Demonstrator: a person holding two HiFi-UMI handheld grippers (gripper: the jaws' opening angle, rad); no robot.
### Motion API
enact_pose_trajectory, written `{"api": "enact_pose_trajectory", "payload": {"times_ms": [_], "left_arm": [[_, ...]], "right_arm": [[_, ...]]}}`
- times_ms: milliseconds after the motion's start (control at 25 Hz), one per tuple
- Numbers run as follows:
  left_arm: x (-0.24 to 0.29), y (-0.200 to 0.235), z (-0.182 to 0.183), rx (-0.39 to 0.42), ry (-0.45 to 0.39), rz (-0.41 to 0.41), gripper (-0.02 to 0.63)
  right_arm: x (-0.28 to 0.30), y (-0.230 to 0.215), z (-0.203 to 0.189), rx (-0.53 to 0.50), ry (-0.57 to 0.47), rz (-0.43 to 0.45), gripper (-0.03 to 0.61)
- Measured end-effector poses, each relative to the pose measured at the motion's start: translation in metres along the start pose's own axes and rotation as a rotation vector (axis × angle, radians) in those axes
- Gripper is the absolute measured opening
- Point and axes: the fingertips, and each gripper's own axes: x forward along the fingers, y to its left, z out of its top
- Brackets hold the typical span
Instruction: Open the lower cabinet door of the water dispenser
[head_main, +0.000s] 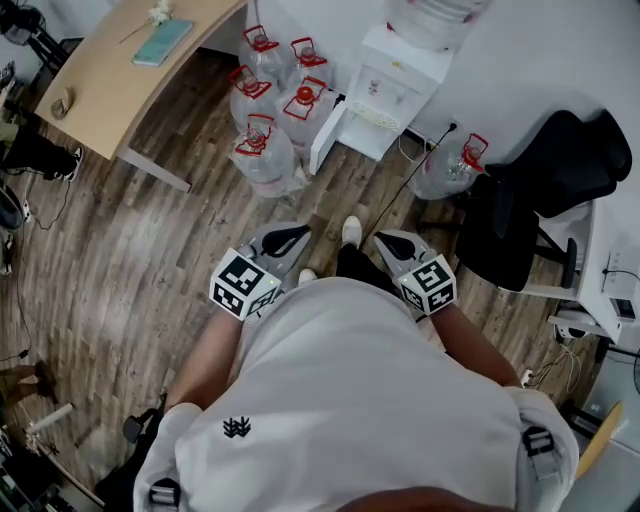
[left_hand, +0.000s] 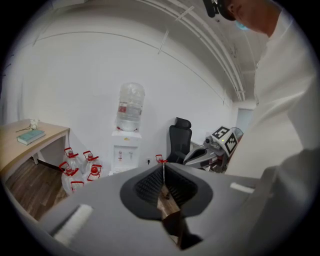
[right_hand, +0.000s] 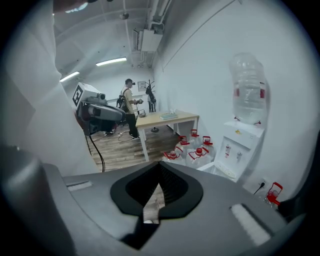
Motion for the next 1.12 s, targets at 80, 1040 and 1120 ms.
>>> {"api": "enact_pose_trajectory", "payload": {"times_ms": [80, 1040, 1120], "left_arm": [[-0.003, -0.002, -0.003, 0.001, 0.007, 0.01, 0.06], [-0.004, -0.014, -0.008, -0.025, 0.001, -0.012, 0.058], [-0.006, -0.015, -0.012, -0.028, 0.007, -0.012, 0.058]], "right_arm": [[-0.006, 0.001, 0.003, -0.007, -0.012, 0.009, 0.001], [-0.002, 0.03, 0.021, 0.01, -0.068, 0.061, 0.001], [-0.002, 0.032, 0.022, 0.006, -0.067, 0.062, 0.0]]}}
